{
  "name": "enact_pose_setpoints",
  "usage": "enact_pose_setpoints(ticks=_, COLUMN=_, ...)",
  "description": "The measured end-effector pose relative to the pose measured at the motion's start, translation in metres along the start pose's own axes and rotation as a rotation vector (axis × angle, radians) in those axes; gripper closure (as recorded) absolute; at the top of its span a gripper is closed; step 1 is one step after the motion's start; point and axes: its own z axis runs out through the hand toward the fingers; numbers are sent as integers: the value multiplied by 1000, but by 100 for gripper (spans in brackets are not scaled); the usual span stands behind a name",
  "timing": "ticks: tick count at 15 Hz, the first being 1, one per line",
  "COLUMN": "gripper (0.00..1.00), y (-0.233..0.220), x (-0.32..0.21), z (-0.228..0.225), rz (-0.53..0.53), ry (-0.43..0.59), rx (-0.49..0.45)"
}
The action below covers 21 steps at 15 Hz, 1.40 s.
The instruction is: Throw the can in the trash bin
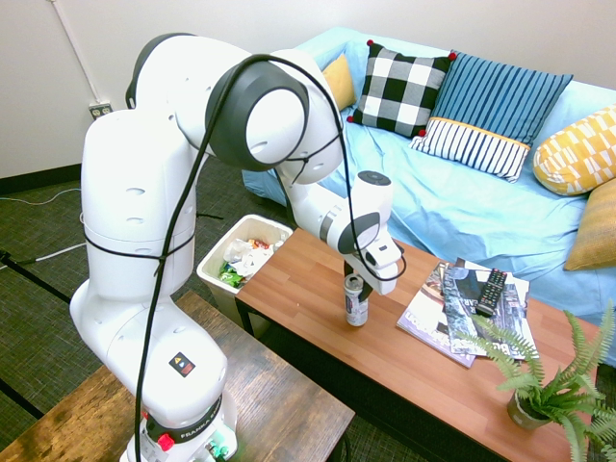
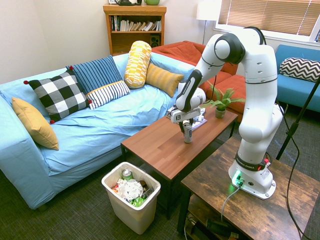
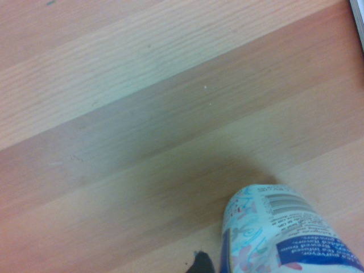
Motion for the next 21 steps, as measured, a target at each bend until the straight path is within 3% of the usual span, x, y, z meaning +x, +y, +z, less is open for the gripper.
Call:
enact_pose_setpoints(ticks=2, gripper=100, y=-7, x=-7, z=-8, rz=-20, ry=5, rx=15)
enact_pose_setpoints(ticks=4, gripper=100, y=-35, x=-50, z=-45, rz=-97, ry=43, rx=65)
enact_pose_setpoints(ticks=8, gripper=100, y=-96, x=-255, z=-139, rz=-295, ry=135, rx=122)
enact_pose_setpoints(ticks=10, gripper=100, y=-117, x=-345, z=-148, rz=-376, ry=162, rx=114)
enact_pose_setpoints(ticks=12, gripper=100, y=-138, x=-397, z=-118, rz=-424, ry=182, rx=86)
enact_pose_setpoints(ticks=15, gripper=100, y=-173, x=-435, z=-60, rz=-459, ry=176, rx=44)
enact_pose_setpoints(ticks=21, gripper=100, y=-204, x=-452, z=24, rz=-447, ry=177, rx=8)
